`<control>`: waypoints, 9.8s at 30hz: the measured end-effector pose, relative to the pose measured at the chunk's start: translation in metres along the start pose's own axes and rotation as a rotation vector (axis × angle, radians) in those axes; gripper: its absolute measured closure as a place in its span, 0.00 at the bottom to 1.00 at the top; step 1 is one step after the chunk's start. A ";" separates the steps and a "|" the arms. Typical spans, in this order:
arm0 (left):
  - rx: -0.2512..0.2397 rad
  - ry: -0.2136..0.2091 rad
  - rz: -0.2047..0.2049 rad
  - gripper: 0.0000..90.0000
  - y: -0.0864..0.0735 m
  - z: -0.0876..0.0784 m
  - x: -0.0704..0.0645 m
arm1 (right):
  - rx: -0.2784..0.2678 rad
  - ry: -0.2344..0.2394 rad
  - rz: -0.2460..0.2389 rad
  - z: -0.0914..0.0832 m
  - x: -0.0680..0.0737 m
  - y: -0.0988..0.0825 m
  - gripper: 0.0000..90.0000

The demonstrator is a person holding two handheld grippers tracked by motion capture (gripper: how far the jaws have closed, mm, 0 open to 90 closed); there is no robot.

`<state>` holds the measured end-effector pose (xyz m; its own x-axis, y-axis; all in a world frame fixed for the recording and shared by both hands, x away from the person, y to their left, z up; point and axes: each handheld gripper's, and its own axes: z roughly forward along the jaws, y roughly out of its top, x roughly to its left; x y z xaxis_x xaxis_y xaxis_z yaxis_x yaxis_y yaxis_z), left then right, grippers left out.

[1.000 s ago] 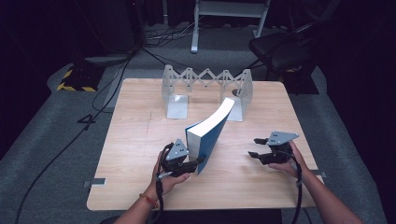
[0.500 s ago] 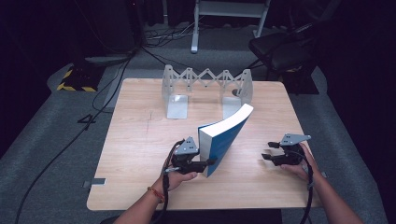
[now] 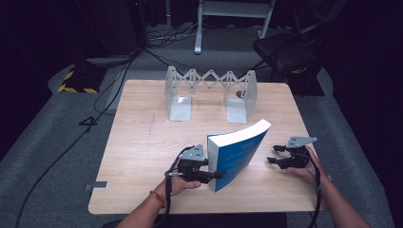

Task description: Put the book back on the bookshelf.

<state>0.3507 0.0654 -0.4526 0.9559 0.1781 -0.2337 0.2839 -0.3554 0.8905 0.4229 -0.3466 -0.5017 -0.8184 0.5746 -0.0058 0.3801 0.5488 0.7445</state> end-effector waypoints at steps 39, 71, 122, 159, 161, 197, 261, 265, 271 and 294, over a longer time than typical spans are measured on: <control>0.054 0.117 0.123 0.61 -0.002 -0.005 -0.014 | 0.002 0.251 -0.222 0.035 0.044 0.028 0.24; 0.170 0.235 0.218 0.53 -0.008 0.001 -0.023 | -0.019 0.315 -0.310 0.033 0.067 0.029 0.39; 0.215 0.270 0.272 0.62 -0.008 0.005 -0.032 | -0.046 0.304 -0.280 0.040 0.070 0.035 0.44; 0.168 0.368 0.202 0.48 -0.007 -0.025 -0.008 | -0.120 0.310 -0.360 0.009 0.107 0.022 0.65; 0.163 0.359 0.195 0.48 -0.007 -0.025 -0.007 | -0.126 0.295 -0.369 0.008 0.110 0.024 0.65; 0.074 0.485 0.172 0.44 -0.004 0.003 -0.011 | -0.394 0.192 -0.295 -0.057 0.120 0.067 0.64; 0.000 0.488 0.104 0.43 0.032 0.043 0.028 | -0.417 -0.054 -0.170 -0.088 0.088 0.107 0.63; 0.067 0.496 0.103 0.40 0.019 0.029 0.024 | -0.381 -0.033 -0.155 -0.089 0.086 0.115 0.63; 0.185 0.525 0.046 0.36 -0.018 -0.010 0.022 | -0.321 0.005 -0.137 -0.092 0.087 0.129 0.64; 0.316 0.574 -0.122 0.26 -0.076 -0.064 0.023 | -0.049 0.022 -0.106 -0.096 0.085 0.167 0.65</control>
<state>0.3463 0.1548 -0.5010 0.7482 0.6635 -0.0026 0.4794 -0.5379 0.6935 0.3753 -0.2641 -0.3133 -0.8624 0.5012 -0.0718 0.2700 0.5751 0.7722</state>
